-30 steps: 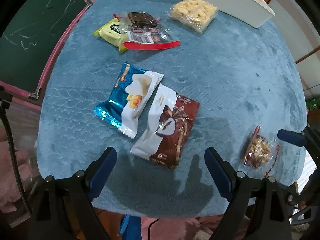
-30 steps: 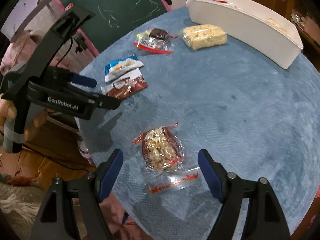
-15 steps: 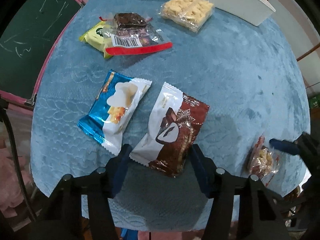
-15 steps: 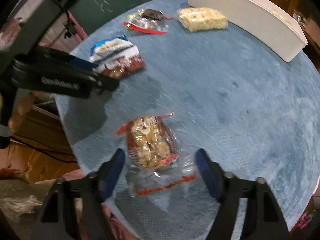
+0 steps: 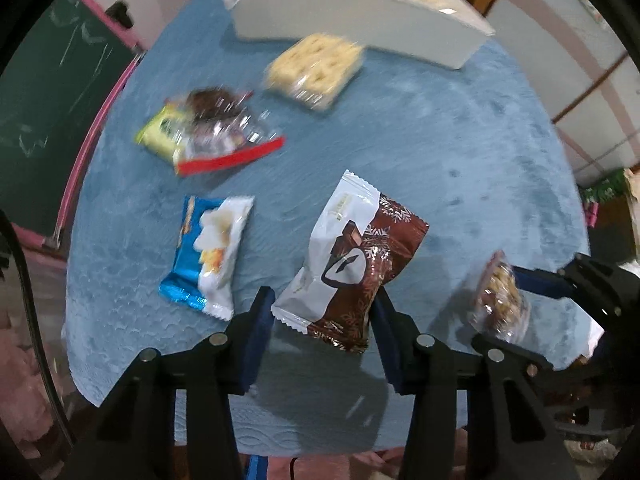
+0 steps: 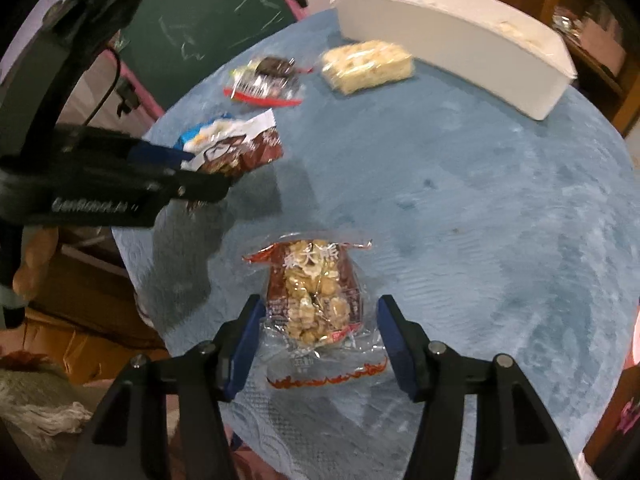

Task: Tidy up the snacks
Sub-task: 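Grasp the brown-white wrapper with the left tool while the right tool grasps the clear nut bag, then lift both held snacks toward the white bin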

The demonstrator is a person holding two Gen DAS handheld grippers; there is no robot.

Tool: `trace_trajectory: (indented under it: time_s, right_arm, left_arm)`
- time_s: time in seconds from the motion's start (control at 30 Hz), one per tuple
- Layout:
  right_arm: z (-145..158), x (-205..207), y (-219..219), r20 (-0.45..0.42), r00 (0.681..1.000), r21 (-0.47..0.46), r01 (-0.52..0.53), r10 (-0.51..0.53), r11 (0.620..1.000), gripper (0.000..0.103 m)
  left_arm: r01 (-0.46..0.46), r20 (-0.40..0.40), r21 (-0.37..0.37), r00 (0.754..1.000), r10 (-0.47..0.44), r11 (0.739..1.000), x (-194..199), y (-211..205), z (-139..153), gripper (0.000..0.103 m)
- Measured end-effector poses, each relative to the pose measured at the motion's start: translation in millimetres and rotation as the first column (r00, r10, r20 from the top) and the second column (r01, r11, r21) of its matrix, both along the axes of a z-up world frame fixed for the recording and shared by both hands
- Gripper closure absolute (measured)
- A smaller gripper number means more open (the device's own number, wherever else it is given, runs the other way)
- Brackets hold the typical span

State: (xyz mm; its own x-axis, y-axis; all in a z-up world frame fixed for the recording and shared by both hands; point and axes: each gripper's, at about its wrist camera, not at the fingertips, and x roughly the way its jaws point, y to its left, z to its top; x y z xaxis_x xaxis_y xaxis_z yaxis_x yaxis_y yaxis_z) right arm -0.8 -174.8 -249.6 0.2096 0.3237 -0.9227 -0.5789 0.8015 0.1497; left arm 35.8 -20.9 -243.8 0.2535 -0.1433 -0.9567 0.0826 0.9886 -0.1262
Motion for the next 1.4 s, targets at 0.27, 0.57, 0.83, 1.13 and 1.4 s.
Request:
trace_trajectory:
  time_s: [0.27,0.57,0.83,1.13,1.4]
  right_arm:
    - [51.3,9.4,-21.5,0.091,0.99,0.022,0.102,-0.104,0.995,0.045]
    - [114.7,44.3,-45.7,0.2,0.931,0.11,0.288,-0.305,0.951,0.045]
    - [169.1,98.9,-58.8,0.258,0.836,0.188,0.449,-0.485,0.874,0.045]
    - [214.0,162.2,-72.7,0.289,0.717,0.311,0.557,-0.634,0.771,0.045]
    - [225.7,203.0,-64.3,0.299,0.678,0.323,0.59,-0.671,0.74,0.045]
  left_arm:
    - [0.097,0.131,-0.067,0.987,-0.088,0.993,20.5,-28.0,75.0,0.057]
    - [0.197,0.295,-0.057,0.94,-0.172,0.979,76.9,-46.4,162.3,0.057]
    - [0.256,0.395,0.008,0.887,-0.238,0.967,137.9,-57.4,228.7,0.057]
    - [0.257,0.443,0.045,0.861,-0.25,0.965,205.8,-54.3,255.0,0.057]
    - [0.25,0.431,0.039,0.87,-0.242,0.968,251.4,-45.6,240.6,0.057]
